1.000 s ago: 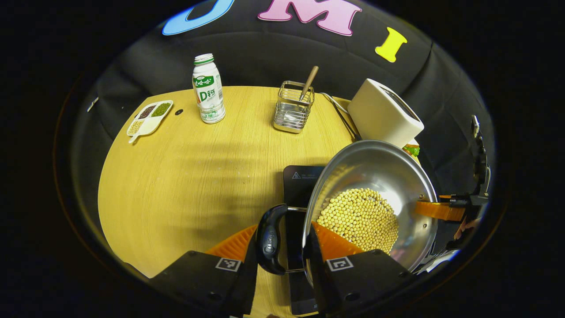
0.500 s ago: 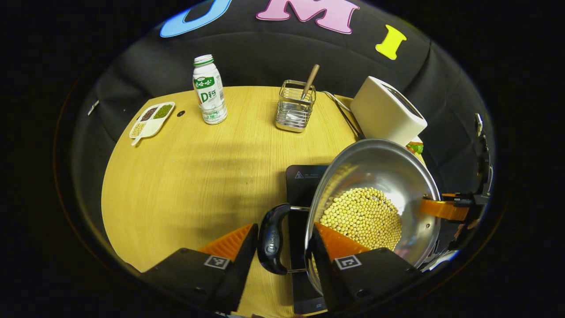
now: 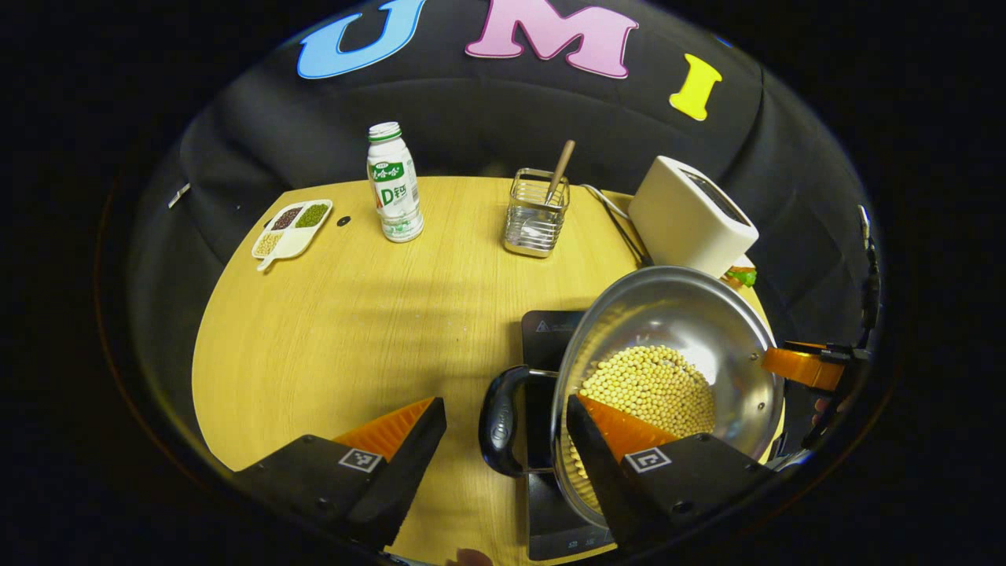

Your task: First push the handle of the pot to place it horizontally, then grasp the pot with both hands and set it on the induction cooktop.

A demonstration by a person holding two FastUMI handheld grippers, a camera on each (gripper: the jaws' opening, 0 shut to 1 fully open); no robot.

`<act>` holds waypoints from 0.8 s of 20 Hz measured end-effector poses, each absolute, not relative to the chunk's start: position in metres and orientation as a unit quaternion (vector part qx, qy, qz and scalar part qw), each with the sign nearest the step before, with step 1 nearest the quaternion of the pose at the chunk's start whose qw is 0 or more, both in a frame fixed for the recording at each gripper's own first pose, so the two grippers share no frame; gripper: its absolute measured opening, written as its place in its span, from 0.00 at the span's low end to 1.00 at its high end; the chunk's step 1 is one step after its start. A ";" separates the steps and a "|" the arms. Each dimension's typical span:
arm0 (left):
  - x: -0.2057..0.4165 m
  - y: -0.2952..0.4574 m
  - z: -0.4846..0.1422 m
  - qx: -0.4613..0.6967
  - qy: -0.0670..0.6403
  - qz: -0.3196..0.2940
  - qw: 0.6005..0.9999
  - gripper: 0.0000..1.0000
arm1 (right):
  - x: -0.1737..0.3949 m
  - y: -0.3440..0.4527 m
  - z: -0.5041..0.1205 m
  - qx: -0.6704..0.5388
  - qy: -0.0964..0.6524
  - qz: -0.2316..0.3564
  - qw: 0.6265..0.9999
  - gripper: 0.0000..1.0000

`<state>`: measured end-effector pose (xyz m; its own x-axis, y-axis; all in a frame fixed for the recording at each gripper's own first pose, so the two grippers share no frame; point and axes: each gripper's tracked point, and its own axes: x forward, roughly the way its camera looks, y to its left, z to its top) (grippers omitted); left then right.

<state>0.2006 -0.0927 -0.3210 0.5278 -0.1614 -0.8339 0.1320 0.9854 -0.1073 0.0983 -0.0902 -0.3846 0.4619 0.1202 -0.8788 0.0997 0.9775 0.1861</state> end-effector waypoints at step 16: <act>0.174 -0.119 -0.121 0.025 0.227 -0.122 0.966 0.96 | 0.102 -0.091 -0.210 0.105 0.298 -0.015 0.949 0.98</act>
<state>0.1741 -0.1188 -0.1214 0.8671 -0.2245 -0.4447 0.2476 0.9688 -0.0064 0.1017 -0.0908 -0.2100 0.8222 0.0331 -0.5682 0.0919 0.9775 0.1899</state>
